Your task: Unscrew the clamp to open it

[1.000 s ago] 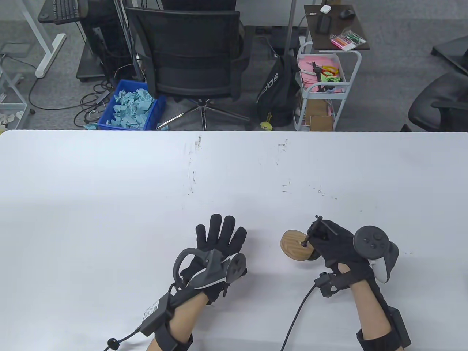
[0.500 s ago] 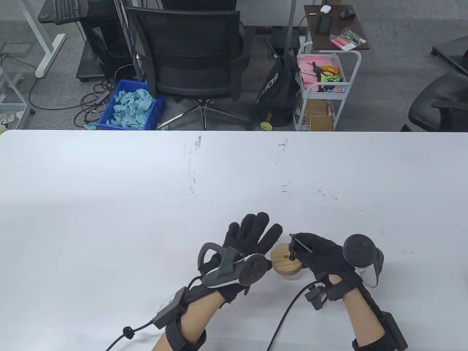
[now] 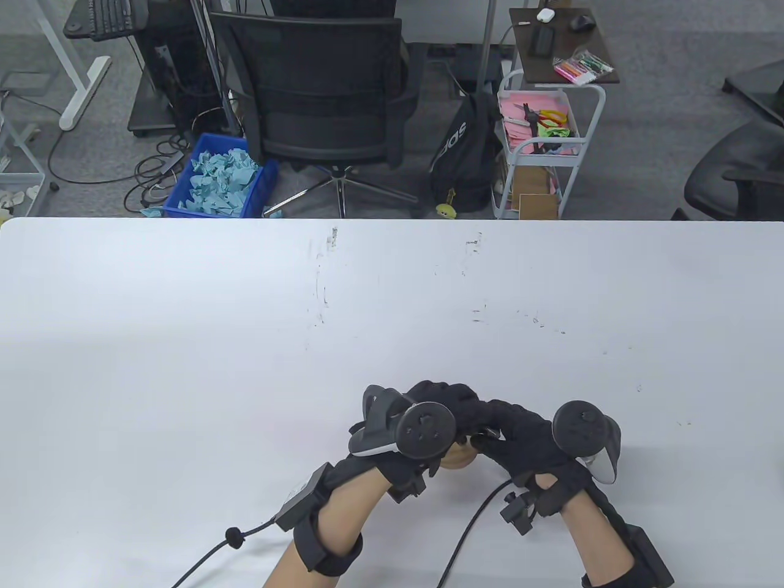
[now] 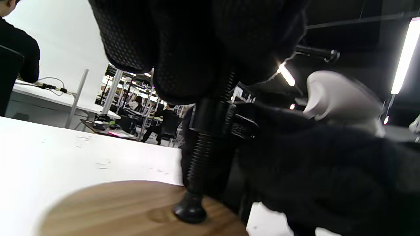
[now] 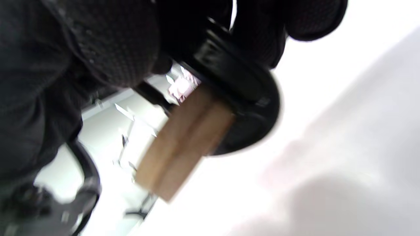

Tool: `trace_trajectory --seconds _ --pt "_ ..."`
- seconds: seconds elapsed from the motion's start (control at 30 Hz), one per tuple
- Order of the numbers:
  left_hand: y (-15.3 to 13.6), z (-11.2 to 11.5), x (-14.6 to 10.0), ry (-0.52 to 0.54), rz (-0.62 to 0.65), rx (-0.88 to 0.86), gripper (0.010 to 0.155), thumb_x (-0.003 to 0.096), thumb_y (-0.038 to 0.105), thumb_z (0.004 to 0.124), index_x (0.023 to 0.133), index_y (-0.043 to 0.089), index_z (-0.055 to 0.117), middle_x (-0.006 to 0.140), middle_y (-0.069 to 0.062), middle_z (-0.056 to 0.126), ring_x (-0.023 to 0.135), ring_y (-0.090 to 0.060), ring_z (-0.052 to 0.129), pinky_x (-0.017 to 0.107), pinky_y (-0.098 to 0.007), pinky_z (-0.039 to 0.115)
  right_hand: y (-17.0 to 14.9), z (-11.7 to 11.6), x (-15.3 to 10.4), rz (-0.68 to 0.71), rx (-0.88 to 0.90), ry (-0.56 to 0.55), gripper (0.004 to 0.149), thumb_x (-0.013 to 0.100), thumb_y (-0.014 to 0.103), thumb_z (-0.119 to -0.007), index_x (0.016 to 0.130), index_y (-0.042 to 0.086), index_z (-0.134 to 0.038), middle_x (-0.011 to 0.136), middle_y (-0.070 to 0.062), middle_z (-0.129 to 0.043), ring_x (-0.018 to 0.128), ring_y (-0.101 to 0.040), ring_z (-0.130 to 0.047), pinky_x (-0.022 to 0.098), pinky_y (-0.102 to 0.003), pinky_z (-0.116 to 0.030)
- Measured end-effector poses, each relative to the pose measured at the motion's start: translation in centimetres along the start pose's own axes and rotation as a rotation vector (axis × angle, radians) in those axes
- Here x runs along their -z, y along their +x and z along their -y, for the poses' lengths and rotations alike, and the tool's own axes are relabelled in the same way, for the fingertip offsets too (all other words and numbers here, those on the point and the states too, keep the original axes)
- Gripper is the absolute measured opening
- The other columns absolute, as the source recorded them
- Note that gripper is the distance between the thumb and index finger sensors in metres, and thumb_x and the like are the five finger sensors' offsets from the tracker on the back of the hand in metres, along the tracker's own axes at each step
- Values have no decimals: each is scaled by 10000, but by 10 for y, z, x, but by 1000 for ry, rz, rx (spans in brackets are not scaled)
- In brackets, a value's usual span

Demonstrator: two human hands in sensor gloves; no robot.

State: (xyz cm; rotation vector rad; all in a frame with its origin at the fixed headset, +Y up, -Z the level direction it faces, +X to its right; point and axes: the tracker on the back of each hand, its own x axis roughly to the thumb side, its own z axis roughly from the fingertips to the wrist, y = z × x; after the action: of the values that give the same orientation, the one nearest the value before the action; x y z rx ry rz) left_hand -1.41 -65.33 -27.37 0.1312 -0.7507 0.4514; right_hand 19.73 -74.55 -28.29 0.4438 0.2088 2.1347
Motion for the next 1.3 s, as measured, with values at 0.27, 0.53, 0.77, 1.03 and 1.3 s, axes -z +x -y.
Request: trace_trajectory --seconds 0.27,0.53,0.77,1.03,1.3 --pt "-3 -13 -4 98 37 -176 396 386 332 793 762 421 883 825 97 937 679 -85 1068 694 -364 858 -21 -16 3 -182 198 286 818 409 711 -733 1062 361 -388 962 -54 -676 718 -354 -911 519 -535 -732" --pt "-8 -12 -5 71 -93 86 435 370 523 779 777 417 889 763 90 976 525 -120 1082 541 -355 884 -25 -15 6 -185 365 119 580 414 447 -833 965 430 -653 868 -185 -706 614 -238 -927 511 -533 -691" --pt "-12 -15 -6 82 -105 43 461 346 565 804 751 380 923 682 66 1010 444 -110 1084 485 -339 890 -22 -10 6 -134 311 73 452 416 449 -832 865 401 -826 837 -208 -737 582 -246 -944 491 -535 -701" --pt "-21 -10 -4 67 -179 90 369 468 574 755 558 287 969 368 32 1018 163 -69 1031 318 -286 914 -7 -11 3 -73 88 21 444 418 435 -835 861 407 -827 864 -204 -703 607 -253 -927 516 -541 -677" --pt "-40 -11 -8 28 -260 44 416 470 637 727 529 303 967 346 44 1019 151 -51 1023 318 -286 916 -7 -11 5 -61 33 18 469 409 495 -820 874 442 -790 852 -134 -727 576 -187 -939 492 -498 -713"
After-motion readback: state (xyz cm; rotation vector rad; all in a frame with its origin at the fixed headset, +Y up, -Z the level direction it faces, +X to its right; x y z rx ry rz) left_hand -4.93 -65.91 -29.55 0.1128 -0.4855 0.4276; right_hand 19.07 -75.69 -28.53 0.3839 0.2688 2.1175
